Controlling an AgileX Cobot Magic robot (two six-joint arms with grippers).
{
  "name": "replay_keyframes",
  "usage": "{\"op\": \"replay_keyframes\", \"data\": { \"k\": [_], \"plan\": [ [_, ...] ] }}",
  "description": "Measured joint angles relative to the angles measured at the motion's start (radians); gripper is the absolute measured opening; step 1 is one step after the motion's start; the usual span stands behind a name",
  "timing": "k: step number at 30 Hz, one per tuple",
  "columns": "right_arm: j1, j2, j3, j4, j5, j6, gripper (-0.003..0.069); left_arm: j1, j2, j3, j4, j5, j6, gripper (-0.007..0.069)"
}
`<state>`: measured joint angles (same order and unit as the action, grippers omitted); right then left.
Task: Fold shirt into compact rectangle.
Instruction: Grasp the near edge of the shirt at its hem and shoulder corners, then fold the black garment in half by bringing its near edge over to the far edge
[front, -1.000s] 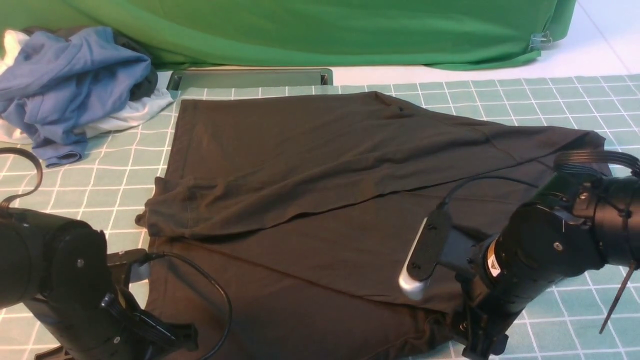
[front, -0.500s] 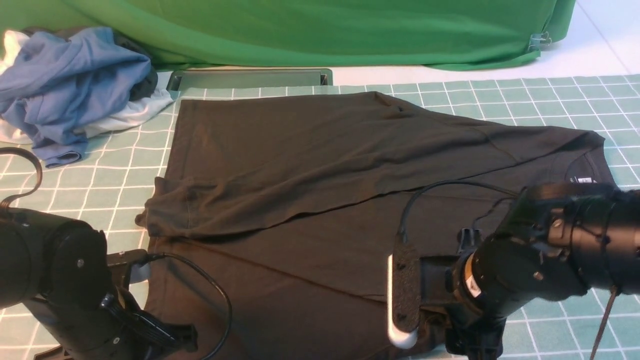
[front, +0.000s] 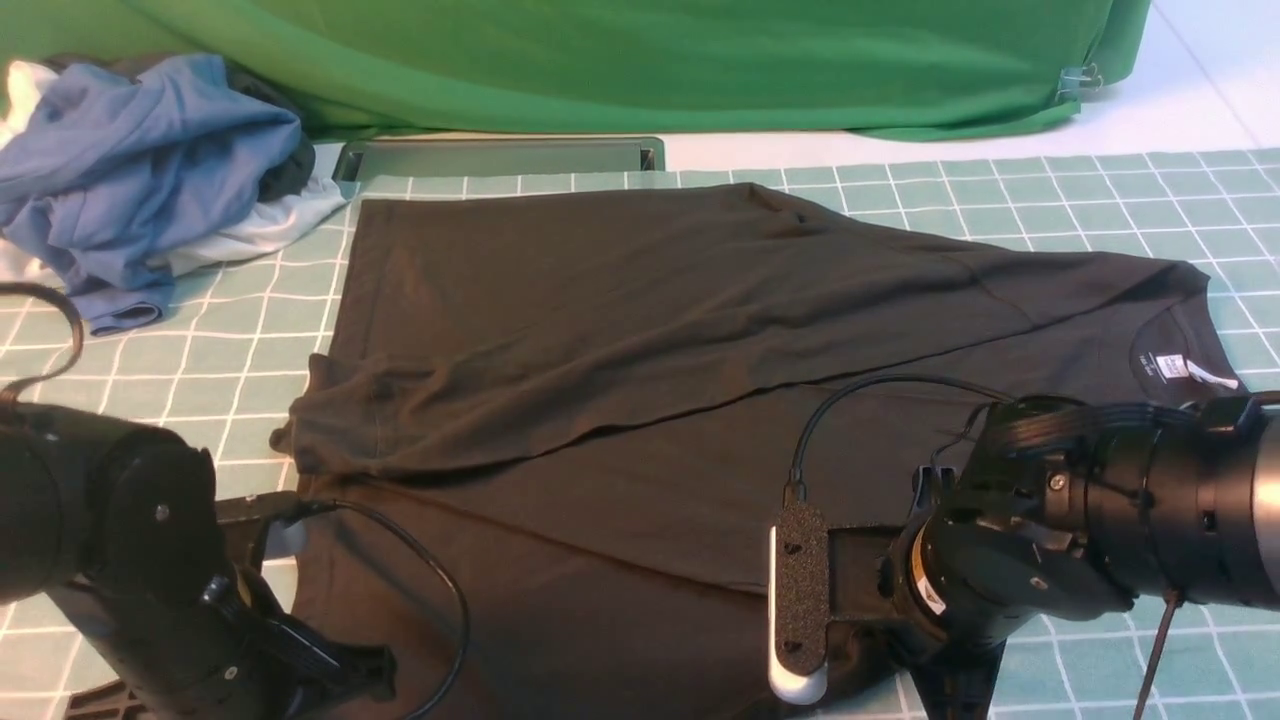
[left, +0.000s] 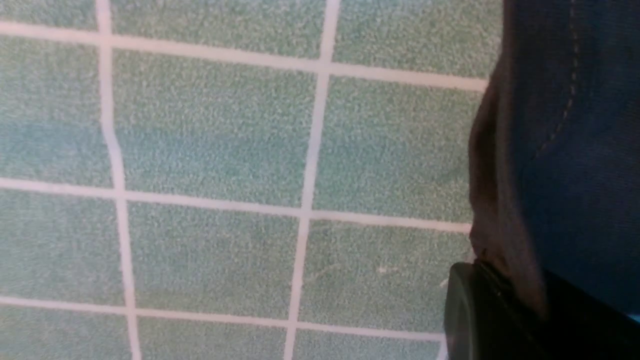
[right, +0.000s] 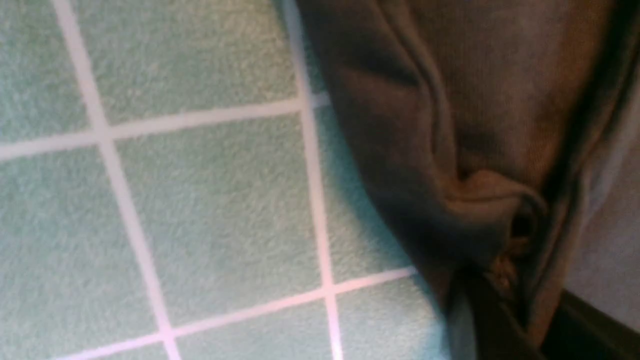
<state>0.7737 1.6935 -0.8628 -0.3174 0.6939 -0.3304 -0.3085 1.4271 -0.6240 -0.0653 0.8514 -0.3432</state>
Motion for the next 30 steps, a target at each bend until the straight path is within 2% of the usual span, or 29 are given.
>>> {"op": "replay_keyframes", "data": {
  "k": [5, 13, 24, 29, 30],
  "plan": [
    [0.019, -0.070, 0.007, 0.033, 0.069, 0.106, 0.0073, 0.000, -0.040, -0.015, 0.002, 0.038, 0.002, 0.0031],
    [0.021, -0.196, 0.134, 0.195, 0.116, 0.139, 0.0073, 0.000, -0.101, 0.015, -0.006, 0.043, 0.004, 0.0031],
    [0.010, -0.200, 0.106, 0.206, 0.096, 0.192, 0.0073, 0.000, -0.117, -0.055, -0.008, 0.047, -0.008, 0.0031],
    [-0.088, -0.189, 0.002, 0.206, 0.083, 0.256, 0.0073, 0.056, -0.101, -0.179, -0.021, -0.030, -0.016, 0.0031],
    [-0.135, -0.173, -0.043, 0.207, 0.078, 0.263, 0.0073, 0.102, -0.076, -0.239, -0.043, -0.044, -0.012, 0.0031]
  ]
}}
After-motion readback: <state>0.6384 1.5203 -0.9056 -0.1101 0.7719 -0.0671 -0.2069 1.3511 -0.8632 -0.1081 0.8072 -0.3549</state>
